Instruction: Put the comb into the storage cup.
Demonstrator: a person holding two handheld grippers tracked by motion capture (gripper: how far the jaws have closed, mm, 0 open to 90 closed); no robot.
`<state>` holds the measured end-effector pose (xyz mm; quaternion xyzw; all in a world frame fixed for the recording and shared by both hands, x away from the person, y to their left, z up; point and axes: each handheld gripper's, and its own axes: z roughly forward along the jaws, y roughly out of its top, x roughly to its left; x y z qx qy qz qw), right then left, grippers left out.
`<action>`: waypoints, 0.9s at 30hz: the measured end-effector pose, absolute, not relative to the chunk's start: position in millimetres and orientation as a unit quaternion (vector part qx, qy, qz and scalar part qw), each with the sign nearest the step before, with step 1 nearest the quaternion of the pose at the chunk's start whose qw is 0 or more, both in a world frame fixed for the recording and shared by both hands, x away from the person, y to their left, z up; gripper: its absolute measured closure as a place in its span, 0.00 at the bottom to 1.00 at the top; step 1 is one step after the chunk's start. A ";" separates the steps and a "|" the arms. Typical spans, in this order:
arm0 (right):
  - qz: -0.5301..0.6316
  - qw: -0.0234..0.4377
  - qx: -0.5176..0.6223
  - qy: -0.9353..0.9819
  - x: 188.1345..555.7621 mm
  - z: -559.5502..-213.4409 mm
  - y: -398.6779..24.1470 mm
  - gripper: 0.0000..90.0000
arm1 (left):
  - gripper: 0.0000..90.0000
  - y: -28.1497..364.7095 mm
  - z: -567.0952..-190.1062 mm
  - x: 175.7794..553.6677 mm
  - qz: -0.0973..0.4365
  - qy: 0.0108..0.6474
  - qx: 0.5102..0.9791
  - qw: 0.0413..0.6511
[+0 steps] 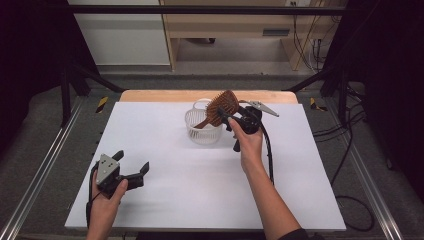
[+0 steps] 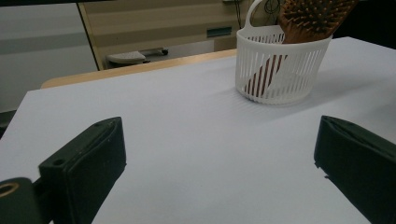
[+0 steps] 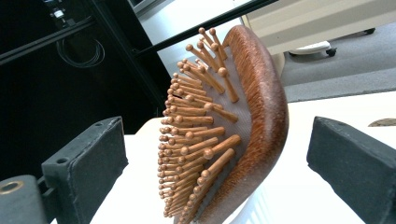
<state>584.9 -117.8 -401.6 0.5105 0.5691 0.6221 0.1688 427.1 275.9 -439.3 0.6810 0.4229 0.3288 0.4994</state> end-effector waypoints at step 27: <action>0.619 0.198 0.495 0.577 579.4 -395.0 -122.2 0.09 | 0.03 276.0 -439.2 427.1 0.330 0.422 0.681 0.499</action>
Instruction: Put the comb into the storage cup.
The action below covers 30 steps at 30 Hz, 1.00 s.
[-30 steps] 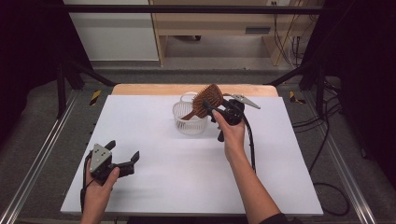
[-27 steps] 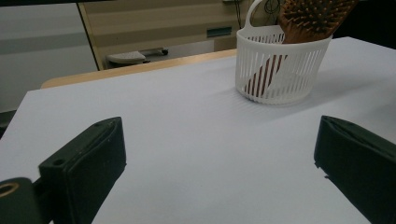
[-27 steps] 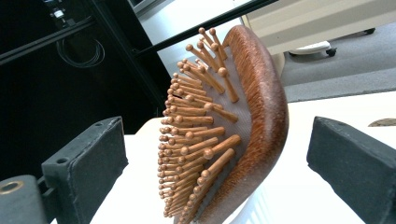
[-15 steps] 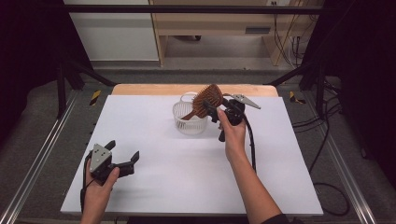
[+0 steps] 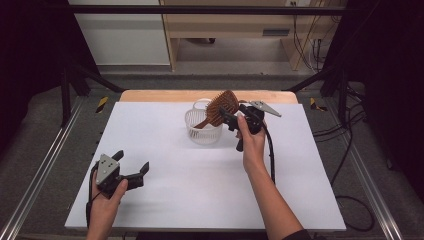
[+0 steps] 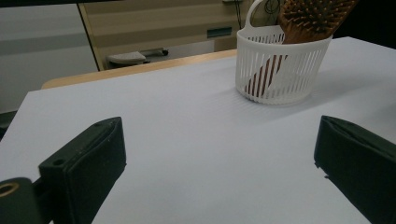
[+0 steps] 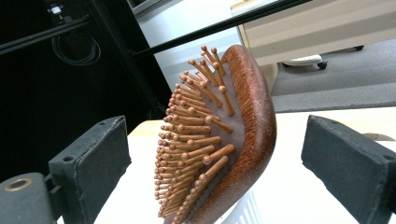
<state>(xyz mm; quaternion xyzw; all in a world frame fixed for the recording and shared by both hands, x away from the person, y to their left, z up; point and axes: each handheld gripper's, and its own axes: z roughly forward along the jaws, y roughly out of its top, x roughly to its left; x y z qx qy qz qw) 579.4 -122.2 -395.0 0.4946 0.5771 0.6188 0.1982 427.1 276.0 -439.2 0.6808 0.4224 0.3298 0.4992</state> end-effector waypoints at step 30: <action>0.606 0.243 0.474 0.592 567.9 -378.2 -136.5 0.06 | 0.03 277.0 -439.1 427.6 0.331 0.425 0.679 0.499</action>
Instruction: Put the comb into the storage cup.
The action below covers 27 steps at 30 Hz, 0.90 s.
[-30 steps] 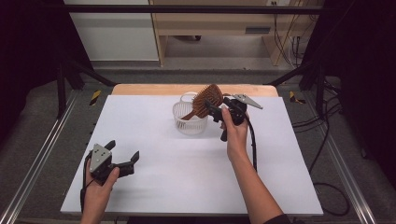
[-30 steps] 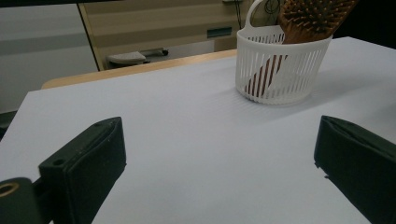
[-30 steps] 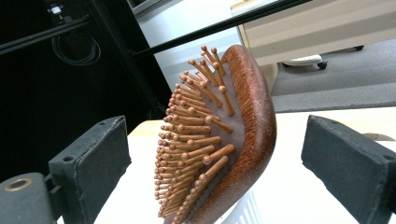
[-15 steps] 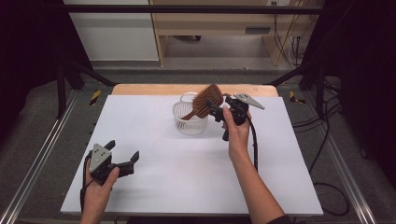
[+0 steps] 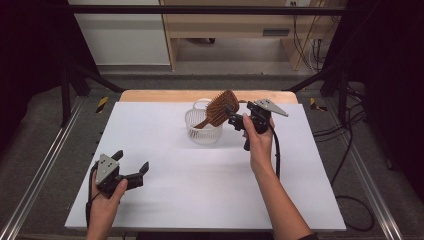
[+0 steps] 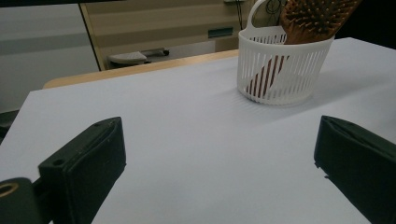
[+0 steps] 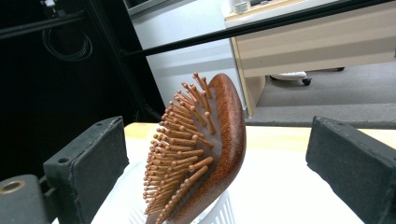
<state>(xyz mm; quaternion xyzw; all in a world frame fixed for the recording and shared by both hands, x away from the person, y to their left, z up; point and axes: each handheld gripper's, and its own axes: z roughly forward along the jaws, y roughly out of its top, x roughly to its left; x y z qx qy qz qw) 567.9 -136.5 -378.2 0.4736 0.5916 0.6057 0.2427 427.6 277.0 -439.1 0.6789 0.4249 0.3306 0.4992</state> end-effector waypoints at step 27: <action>0.599 0.321 0.437 0.589 545.6 -349.5 -159.1 0.05 | 0.03 281.1 -438.6 427.0 0.334 0.429 0.672 0.503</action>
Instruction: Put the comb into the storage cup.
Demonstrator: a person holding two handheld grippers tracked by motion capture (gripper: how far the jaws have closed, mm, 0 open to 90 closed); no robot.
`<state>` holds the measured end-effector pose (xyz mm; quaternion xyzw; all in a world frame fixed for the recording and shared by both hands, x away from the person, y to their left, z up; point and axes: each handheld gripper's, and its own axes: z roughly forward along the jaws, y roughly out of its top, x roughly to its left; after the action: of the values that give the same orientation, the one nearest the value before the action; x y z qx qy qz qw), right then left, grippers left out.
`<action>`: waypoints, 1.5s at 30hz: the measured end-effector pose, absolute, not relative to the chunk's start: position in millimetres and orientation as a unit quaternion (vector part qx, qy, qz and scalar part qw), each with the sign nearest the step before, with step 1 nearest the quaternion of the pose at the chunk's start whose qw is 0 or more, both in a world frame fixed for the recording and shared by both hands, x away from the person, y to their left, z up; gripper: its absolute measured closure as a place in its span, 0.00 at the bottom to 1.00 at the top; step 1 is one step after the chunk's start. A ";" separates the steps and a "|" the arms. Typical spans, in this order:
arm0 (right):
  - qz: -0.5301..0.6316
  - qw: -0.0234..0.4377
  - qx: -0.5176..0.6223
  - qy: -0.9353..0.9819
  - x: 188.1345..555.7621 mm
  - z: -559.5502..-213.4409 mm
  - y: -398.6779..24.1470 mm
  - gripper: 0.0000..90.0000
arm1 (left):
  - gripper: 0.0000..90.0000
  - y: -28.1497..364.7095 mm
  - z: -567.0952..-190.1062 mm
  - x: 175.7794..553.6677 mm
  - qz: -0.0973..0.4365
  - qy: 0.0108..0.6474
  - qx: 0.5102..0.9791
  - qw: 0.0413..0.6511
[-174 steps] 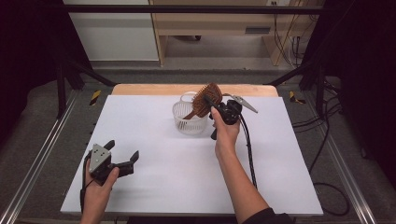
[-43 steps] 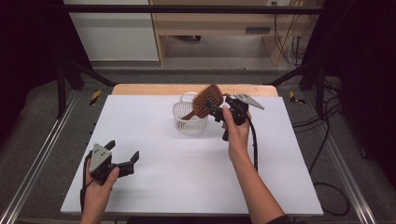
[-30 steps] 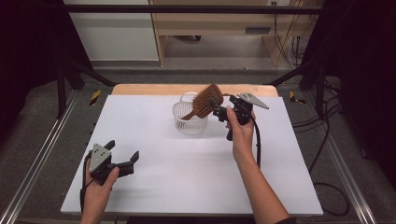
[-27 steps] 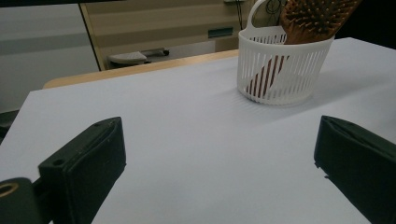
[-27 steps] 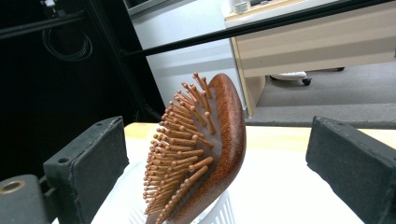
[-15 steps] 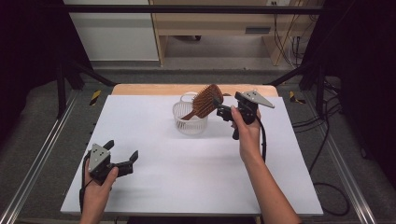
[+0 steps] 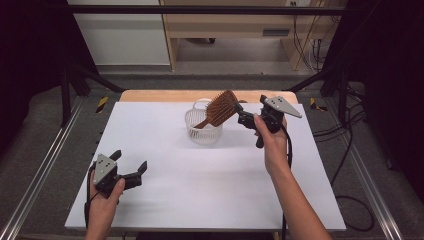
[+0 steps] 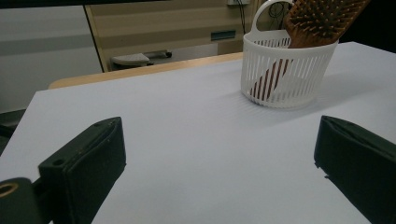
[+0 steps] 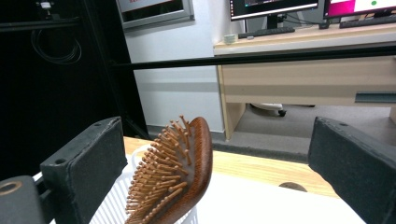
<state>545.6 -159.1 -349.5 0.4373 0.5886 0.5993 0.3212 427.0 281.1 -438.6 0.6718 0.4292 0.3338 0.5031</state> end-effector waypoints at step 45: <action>0.590 0.356 0.432 0.582 516.3 -339.5 -213.3 0.03 | 0.03 292.9 -429.3 420.4 0.345 0.439 0.651 0.514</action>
<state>516.3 -213.3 -339.5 0.4322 0.5815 0.5899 0.3564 420.4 292.9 -429.3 0.6512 0.4390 0.3451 0.5139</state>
